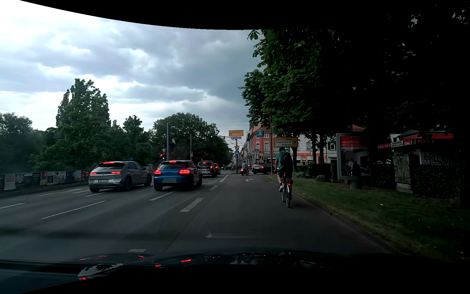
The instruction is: Follow the waypoints while adhering to traffic rules and regulations
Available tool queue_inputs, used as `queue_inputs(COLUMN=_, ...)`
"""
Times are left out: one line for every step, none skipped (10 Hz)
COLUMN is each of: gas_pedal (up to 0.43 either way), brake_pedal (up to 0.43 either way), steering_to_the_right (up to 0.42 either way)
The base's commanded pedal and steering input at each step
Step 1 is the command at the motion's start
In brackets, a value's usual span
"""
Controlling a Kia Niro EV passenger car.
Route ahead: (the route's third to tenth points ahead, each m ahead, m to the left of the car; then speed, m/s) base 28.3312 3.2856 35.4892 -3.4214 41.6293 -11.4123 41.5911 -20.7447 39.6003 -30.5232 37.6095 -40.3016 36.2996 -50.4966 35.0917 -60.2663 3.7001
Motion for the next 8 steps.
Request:
queue_inputs(gas_pedal=0.008, brake_pedal=0.000, steering_to_the_right=-0.003)
queue_inputs(gas_pedal=0.008, brake_pedal=0.000, steering_to_the_right=-0.003)
queue_inputs(gas_pedal=0.008, brake_pedal=0.000, steering_to_the_right=-0.003)
queue_inputs(gas_pedal=0.008, brake_pedal=0.000, steering_to_the_right=-0.003)
queue_inputs(gas_pedal=0.008, brake_pedal=0.000, steering_to_the_right=-0.003)
queue_inputs(gas_pedal=0.008, brake_pedal=0.000, steering_to_the_right=-0.002)
queue_inputs(gas_pedal=0.008, brake_pedal=0.000, steering_to_the_right=-0.002)
queue_inputs(gas_pedal=0.008, brake_pedal=0.000, steering_to_the_right=-0.002)
